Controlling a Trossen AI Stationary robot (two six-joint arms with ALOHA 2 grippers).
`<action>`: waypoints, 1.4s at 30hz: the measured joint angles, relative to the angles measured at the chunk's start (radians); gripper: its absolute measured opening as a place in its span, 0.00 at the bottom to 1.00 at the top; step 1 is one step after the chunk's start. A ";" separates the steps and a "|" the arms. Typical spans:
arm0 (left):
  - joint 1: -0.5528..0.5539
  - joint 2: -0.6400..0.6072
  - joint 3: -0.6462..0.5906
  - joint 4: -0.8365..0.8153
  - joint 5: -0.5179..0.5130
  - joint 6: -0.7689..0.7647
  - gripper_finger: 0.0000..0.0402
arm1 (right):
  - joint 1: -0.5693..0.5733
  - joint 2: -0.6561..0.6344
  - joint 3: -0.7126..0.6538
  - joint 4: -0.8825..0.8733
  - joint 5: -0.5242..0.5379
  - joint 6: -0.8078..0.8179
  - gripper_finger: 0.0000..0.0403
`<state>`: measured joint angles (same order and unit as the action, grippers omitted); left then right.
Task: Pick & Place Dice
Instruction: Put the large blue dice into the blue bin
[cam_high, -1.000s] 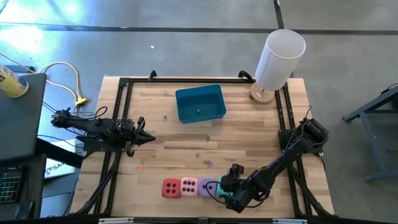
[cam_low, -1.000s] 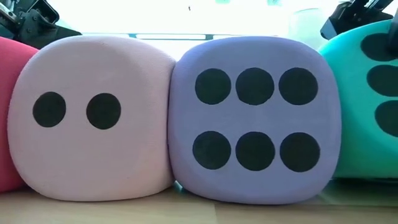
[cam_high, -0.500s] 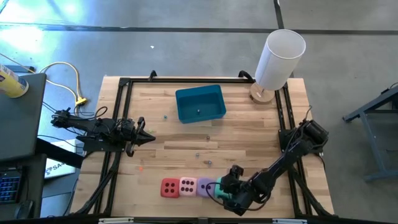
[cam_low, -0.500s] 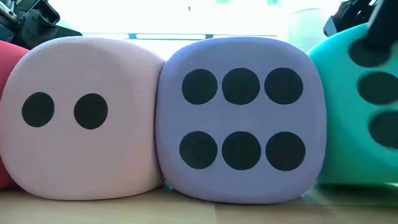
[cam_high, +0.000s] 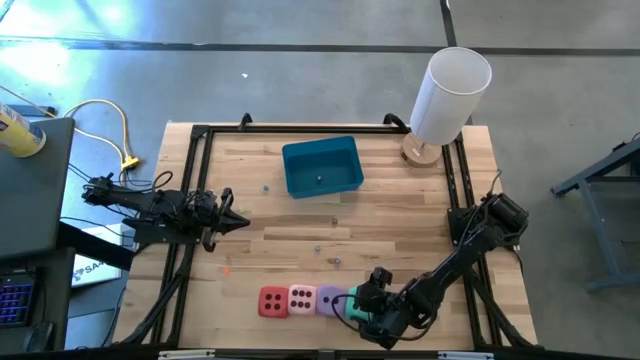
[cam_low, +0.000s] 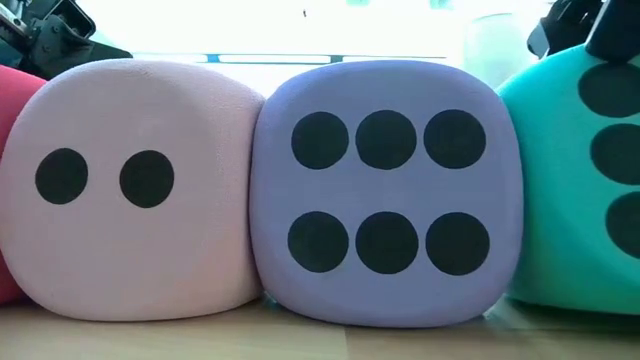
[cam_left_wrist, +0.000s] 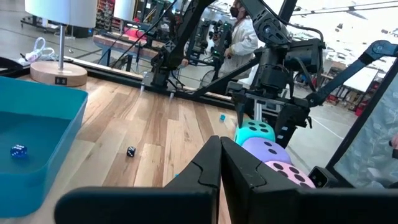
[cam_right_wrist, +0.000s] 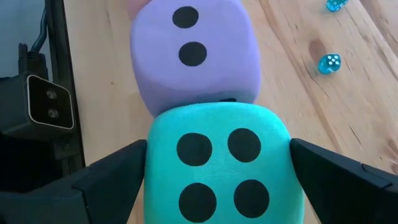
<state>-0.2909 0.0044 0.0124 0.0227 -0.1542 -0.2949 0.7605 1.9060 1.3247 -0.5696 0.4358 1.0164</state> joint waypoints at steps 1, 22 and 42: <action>0.000 0.000 0.000 0.000 0.000 0.002 0.00 | 0.000 0.000 0.000 -0.003 0.000 0.000 0.94; 0.000 0.000 0.000 0.000 0.000 -0.013 0.00 | 0.002 0.003 -0.001 0.056 0.052 -0.261 0.94; 0.000 0.000 0.000 0.000 0.000 -0.012 0.00 | -0.009 0.048 0.005 -0.001 -0.027 -0.059 0.94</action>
<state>-0.2913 0.0044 0.0124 0.0227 -0.1539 -0.3073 0.7510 1.9537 1.3299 -0.5710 0.4087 0.9572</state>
